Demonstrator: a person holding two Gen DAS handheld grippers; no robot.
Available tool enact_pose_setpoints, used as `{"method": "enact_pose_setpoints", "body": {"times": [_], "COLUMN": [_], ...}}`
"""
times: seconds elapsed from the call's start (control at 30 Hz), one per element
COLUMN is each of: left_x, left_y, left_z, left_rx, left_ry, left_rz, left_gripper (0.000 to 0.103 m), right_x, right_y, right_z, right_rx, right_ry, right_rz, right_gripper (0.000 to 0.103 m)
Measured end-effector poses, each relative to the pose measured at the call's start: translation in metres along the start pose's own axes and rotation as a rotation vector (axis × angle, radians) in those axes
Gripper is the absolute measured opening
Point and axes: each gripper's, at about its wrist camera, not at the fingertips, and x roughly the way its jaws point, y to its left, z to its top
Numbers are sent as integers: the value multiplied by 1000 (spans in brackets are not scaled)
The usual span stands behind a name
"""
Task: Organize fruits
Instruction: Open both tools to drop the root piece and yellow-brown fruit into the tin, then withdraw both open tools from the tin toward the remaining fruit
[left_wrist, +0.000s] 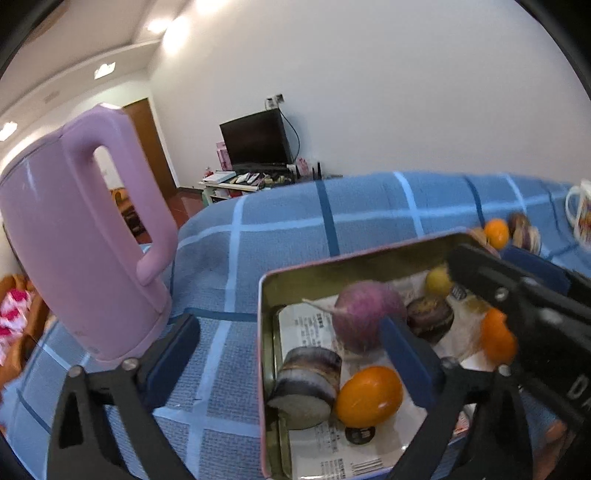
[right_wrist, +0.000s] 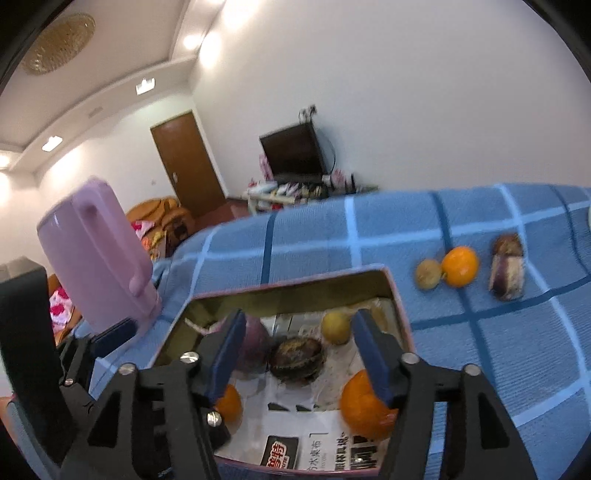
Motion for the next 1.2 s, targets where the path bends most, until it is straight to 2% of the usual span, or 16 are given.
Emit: {"method": "enact_pose_setpoints", "body": {"times": [0.07,0.27,0.37,0.5,0.77,1.2], "left_x": [-2,-7,-9,-9,-10,-24], "left_y": [4,8,10,10,7,-2], "left_z": [1,2,2,2,0,-3], "left_rx": [-29,-56,-65,-68,-77,-77], "left_ry": [-12,-54,-68,-79,-89,-122], "left_rz": [-23,6,18,24,27,48], "left_gripper": [101,103,103,103,103,103], "right_x": [-10,-27,-30,-29,-37,-58], "right_y": [-2,-1,-2,1,7,-15], "right_z": [1,6,7,6,2,-1], "right_rx": [7,-26,-42,-94,-149,-107], "right_ry": [-58,-189,-229,-248,-262,-255], "right_rz": [-41,-196,-262,-300,-304,-331], "right_gripper": [74,75,79,79,79,79]}}
